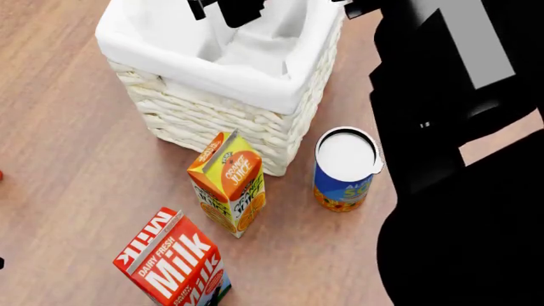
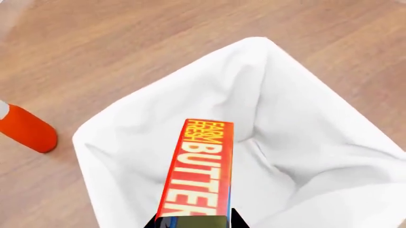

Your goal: Pick up the butter and put it in the basket.

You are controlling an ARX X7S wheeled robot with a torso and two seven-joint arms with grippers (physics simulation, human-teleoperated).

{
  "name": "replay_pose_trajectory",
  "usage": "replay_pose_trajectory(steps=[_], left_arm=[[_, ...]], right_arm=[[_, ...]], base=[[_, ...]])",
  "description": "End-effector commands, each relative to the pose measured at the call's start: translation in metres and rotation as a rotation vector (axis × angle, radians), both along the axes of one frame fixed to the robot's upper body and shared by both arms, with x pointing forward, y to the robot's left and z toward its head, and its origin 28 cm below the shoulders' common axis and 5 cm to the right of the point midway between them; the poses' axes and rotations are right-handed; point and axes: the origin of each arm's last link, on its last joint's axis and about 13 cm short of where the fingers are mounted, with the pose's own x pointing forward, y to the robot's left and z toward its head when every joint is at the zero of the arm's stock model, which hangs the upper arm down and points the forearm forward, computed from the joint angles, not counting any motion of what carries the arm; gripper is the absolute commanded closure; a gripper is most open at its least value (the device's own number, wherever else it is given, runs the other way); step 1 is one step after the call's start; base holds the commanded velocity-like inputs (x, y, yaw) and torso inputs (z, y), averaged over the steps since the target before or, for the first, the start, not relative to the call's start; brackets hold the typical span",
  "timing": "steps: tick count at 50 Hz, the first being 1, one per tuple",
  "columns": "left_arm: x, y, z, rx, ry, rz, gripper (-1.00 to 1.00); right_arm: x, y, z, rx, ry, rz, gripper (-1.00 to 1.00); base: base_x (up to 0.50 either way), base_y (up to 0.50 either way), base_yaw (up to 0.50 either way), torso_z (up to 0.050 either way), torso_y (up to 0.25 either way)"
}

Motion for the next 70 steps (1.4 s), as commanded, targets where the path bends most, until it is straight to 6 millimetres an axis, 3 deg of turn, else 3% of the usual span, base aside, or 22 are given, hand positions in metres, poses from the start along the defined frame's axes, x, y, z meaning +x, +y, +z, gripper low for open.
replay_pose_trajectory(steps=[1,41,70], left_arm=[[-0.002,-0.001,0.000,-0.002,0.004,0.001,-1.00],[-0.006,-0.003,0.005,-0.014,0.000,0.003,-1.00],[-0.012,-0.003,0.009,-0.019,-0.002,0.003,-1.00]], right_arm=[[-0.002,0.005,0.007,0.075,-0.018,0.024,1.00],[0.008,0.004,-0.024,0.100,0.057,0.042,1.00],[0.010,0.001,-0.028,0.110,0.036,-0.027,1.00]], base=[[0.00,0.00,0.00,0.000,0.000],[0.00,0.00,0.00,0.001,0.001],[0.00,0.00,0.00,0.001,0.001]])
